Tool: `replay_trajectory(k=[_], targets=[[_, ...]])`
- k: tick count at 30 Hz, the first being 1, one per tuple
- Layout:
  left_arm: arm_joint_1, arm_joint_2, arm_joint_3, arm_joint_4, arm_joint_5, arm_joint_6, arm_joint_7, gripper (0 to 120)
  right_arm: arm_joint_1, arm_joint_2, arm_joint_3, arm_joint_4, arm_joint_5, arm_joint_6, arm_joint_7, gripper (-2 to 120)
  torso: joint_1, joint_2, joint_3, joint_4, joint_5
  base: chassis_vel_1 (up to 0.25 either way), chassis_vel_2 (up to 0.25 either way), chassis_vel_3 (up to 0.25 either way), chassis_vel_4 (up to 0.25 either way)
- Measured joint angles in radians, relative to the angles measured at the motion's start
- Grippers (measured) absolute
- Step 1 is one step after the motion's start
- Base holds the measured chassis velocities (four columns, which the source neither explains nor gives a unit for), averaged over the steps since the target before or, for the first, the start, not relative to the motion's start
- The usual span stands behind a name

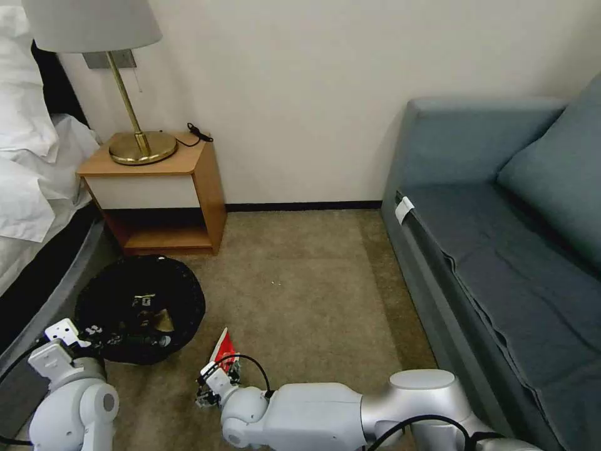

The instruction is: Pick up the trash bin, then pick up the garbage on the floor and place it into the trash bin.

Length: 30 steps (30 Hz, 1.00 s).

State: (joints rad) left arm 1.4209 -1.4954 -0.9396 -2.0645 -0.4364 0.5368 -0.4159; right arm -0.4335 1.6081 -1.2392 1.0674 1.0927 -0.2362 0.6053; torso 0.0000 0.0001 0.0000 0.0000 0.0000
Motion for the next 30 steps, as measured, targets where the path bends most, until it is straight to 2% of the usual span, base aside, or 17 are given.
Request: replay_trajectory(k=[12, 16, 17, 19, 30], targets=[[0.003, -0.002, -0.001, -0.001, 0.001, -0.004, 0.001, 2, -0.023, 0.0, -0.006, -0.045, -0.057, 0.046, -0.008, 85, 0.0, 0.0, 0.0, 0.0, 0.0, 0.0, 0.0, 0.0, 0.0], [0.001, -0.004, 0.001, 0.0, 0.005, -0.005, 0.002, 2, -0.025, 0.0, -0.005, -0.052, -0.066, 0.057, -0.009, 71, 0.0, 0.0, 0.0, 0.0, 0.0, 0.0, 0.0, 0.0, 0.0], [0.001, -0.004, 0.001, 0.0, 0.005, -0.005, 0.002, 2, -0.025, 0.0, -0.005, -0.052, -0.066, 0.057, -0.009, 71, 0.0, 0.0, 0.0, 0.0, 0.0, 0.0, 0.0, 0.0, 0.0], [0.0, -0.005, 0.003, 0.001, 0.007, -0.005, 0.002, 2, -0.026, 0.0, -0.001, -0.055, -0.07, 0.061, -0.009, 62, 0.0, 0.0, 0.0, 0.0, 0.0, 0.0, 0.0, 0.0, 0.0], [0.0, -0.005, 0.003, 0.005, 0.01, -0.01, 0.004, 2, -0.027, 0.0, 0.007, -0.083, -0.106, 0.075, -0.012, 52, 0.0, 0.0, 0.0, 0.0, 0.0, 0.0, 0.0, 0.0, 0.0]])
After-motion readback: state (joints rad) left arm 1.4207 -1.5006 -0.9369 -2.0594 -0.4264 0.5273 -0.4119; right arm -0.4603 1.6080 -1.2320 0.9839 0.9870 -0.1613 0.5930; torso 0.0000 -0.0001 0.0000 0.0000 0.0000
